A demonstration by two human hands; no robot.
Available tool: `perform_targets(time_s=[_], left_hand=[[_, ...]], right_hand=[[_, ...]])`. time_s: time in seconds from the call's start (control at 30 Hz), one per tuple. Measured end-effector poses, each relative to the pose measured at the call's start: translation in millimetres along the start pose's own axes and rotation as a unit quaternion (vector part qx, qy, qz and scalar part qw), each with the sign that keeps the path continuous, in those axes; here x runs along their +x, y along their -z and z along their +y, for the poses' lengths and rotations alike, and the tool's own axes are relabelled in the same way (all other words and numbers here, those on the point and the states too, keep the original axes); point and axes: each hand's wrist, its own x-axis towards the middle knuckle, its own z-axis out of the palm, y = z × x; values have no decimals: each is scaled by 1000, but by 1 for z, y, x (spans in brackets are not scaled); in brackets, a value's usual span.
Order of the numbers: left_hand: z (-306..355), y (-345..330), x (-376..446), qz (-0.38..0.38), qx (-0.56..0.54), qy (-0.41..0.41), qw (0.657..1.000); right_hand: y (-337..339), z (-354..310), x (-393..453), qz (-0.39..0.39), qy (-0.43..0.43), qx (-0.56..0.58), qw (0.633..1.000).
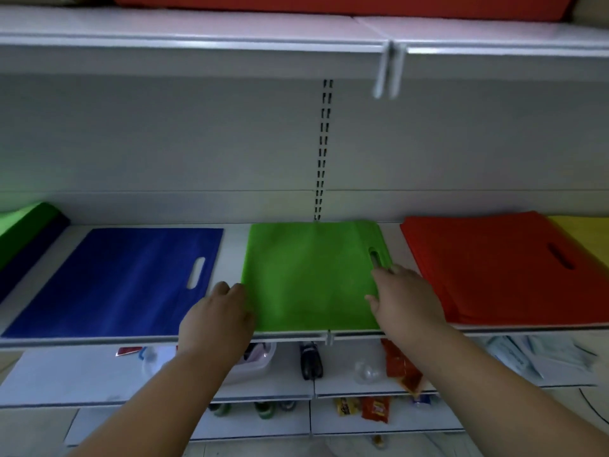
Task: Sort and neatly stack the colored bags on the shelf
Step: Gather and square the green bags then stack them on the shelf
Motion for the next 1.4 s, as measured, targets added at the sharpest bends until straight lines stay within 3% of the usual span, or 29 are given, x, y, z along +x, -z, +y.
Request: perform_targets(time_s=[0.17, 0.47, 0.7, 0.83, 1.17, 1.4], left_hand=[[-95, 29, -39, 45, -66, 15, 997], [-319, 83, -130, 123, -75, 150, 978], [-432, 96, -144, 137, -99, 260, 951], [-479, 99, -123, 161, -77, 270, 946], [-587, 123, -57, 117, -46, 272, 954], [-664, 124, -14, 105, -57, 185, 975]], right_hand=[[29, -121, -5, 49, 71, 59, 994], [57, -377, -21, 94, 209, 166, 959], [54, -499, -4, 63, 288, 176, 939], [46, -554, 28, 78, 313, 189, 928], [34, -642, 96, 120, 273, 173, 939], [3, -665, 74, 99, 110, 109, 983]])
